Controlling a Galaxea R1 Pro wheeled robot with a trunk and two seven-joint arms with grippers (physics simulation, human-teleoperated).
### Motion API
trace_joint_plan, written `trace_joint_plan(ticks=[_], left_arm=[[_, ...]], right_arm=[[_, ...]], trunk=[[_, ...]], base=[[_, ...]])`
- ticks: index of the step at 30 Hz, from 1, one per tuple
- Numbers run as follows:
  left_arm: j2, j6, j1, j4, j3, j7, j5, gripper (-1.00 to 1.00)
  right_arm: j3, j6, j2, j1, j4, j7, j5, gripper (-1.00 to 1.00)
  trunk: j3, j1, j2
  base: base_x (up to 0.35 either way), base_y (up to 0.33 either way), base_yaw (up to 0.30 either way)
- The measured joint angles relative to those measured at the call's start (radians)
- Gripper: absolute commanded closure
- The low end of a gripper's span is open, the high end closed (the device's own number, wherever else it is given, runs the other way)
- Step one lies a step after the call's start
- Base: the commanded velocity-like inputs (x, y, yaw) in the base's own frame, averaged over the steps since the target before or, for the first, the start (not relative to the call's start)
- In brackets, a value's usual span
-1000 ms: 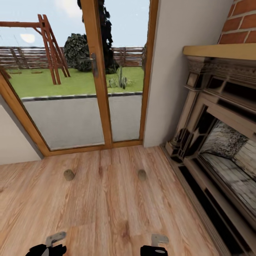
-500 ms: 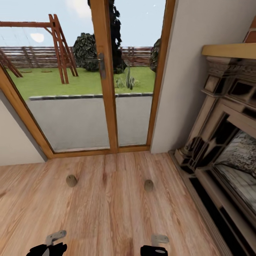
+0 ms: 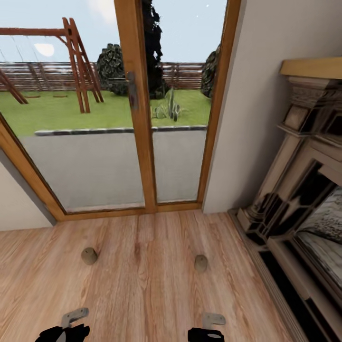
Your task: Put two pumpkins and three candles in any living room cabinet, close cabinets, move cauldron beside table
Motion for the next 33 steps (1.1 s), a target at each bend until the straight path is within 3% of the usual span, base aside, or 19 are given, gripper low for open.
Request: trace_joint_plan(ticks=[6, 9, 13, 16, 22, 26, 33], left_arm=[[-0.002, 0.022, -0.001, -0.009, 0.001, -0.003, -0.001, -1.00], [0.000, 0.125, -0.007, -0.049, 0.002, -0.004, -0.001, -1.00], [0.011, 0.407, -0.018, -0.317, 0.008, -0.007, 0.001, -1.00], [0.012, 0.498, -0.020, -0.434, 0.008, -0.008, 0.004, -1.00], [0.007, 0.528, -0.020, -0.474, 0.010, -0.009, 0.007, -1.00], [0.006, 0.531, -0.020, -0.477, 0.011, -0.009, 0.007, -1.00], [0.005, 0.532, -0.020, -0.480, 0.013, -0.009, 0.008, -1.00]], right_arm=[[-0.010, 0.010, -0.002, -0.001, -0.002, 0.000, -0.007, -1.00], [-0.038, 0.035, -0.007, -0.026, -0.005, -0.001, -0.012, -1.00], [-0.126, 0.187, -0.010, -0.116, -0.009, -0.002, -0.014, -1.00], [-0.184, 0.261, -0.012, -0.166, -0.010, -0.003, -0.013, -1.00], [-0.209, 0.289, -0.017, -0.211, -0.001, -0.003, -0.012, -1.00], [-0.212, 0.288, -0.036, -0.216, 0.003, -0.003, -0.013, -1.00], [-0.214, 0.286, -0.043, -0.218, 0.003, -0.003, -0.014, -1.00]], trunk=[[0.000, 0.000, 0.000], [0.000, 0.000, 0.000], [0.000, 0.000, 0.000], [0.000, 0.000, 0.000], [0.000, 0.000, 0.000], [0.000, 0.000, 0.000], [0.000, 0.000, 0.000]], base=[[0.324, -0.042, 0.000], [0.279, -0.012, 0.000], [0.259, -0.003, 0.000], [0.252, -0.001, 0.000], [0.272, -0.004, 0.000], [0.312, -0.002, 0.000], [0.319, 0.000, 0.000]])
